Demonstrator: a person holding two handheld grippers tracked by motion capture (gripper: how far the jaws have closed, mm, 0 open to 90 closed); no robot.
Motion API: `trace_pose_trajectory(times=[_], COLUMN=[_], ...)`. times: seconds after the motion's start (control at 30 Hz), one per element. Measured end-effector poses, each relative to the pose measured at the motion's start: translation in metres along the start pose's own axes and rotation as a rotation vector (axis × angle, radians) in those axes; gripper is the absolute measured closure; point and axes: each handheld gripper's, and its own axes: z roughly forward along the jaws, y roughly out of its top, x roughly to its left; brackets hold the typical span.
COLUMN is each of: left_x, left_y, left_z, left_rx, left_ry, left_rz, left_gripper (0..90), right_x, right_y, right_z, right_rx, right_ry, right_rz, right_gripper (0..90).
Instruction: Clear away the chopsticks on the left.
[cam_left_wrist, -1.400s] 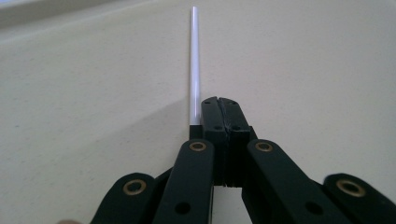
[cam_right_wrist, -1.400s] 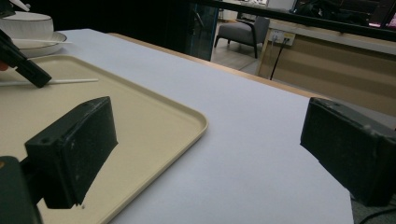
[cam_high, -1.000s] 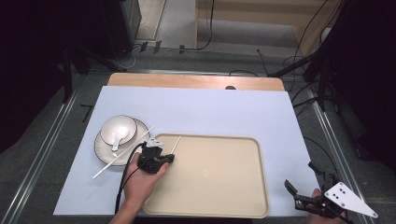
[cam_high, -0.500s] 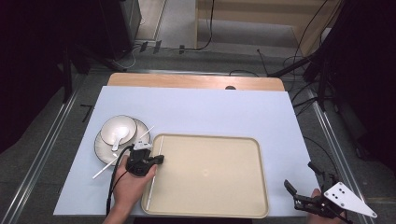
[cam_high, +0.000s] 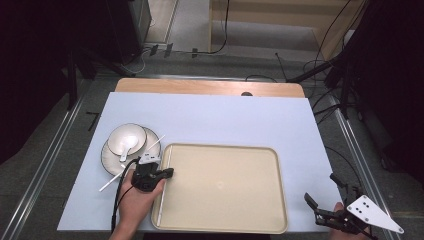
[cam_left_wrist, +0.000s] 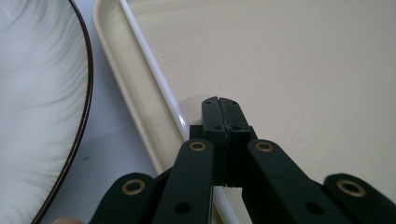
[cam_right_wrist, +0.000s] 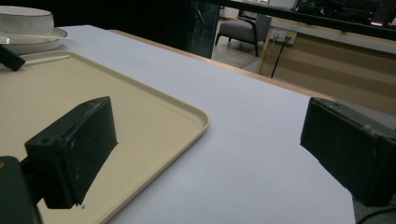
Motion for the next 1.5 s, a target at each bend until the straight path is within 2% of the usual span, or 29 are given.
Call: trace_pose_trajectory(times=[0.3, 0.4, 0.57, 0.63, 0.87, 1.0, 1.5], left_x=[-0.002, -0.003, -0.002, -0.001, 0.001, 0.006, 0.037], left_y=[0.002, 0.002, 0.003, 0.004, 0.005, 0.005, -0.004], left_z=[0.000, -0.002, -0.009, -0.014, -0.025, -0.032, -0.063], left_rx=[0.008, 0.006, -0.015, -0.030, -0.054, -0.058, -0.058], left_ry=[-0.024, -0.020, -0.022, -0.025, -0.028, -0.039, -0.025], left_rz=[0.038, 0.057, 0.047, 0.043, 0.054, 0.065, 0.076], left_gripper=[90.0, 90.0, 90.0, 86.9, 85.3, 84.3, 81.8], right_x=[0.000, 0.000, 0.000, 0.000, 0.000, -0.001, -0.001], right_y=[0.000, 0.000, 0.000, 0.000, 0.000, 0.000, 0.000], right_z=[0.000, 0.000, -0.001, -0.001, -0.001, -0.002, -0.001], right_rx=[-0.001, 0.000, 0.000, -0.001, 0.000, -0.001, 0.002], right_ry=[-0.003, 0.000, -0.001, -0.002, -0.001, -0.003, -0.004], right_rz=[0.000, 0.001, 0.002, 0.003, 0.002, 0.003, 0.004], right_gripper=[3.7, 3.7, 3.7, 3.7, 3.7, 3.7, 3.7])
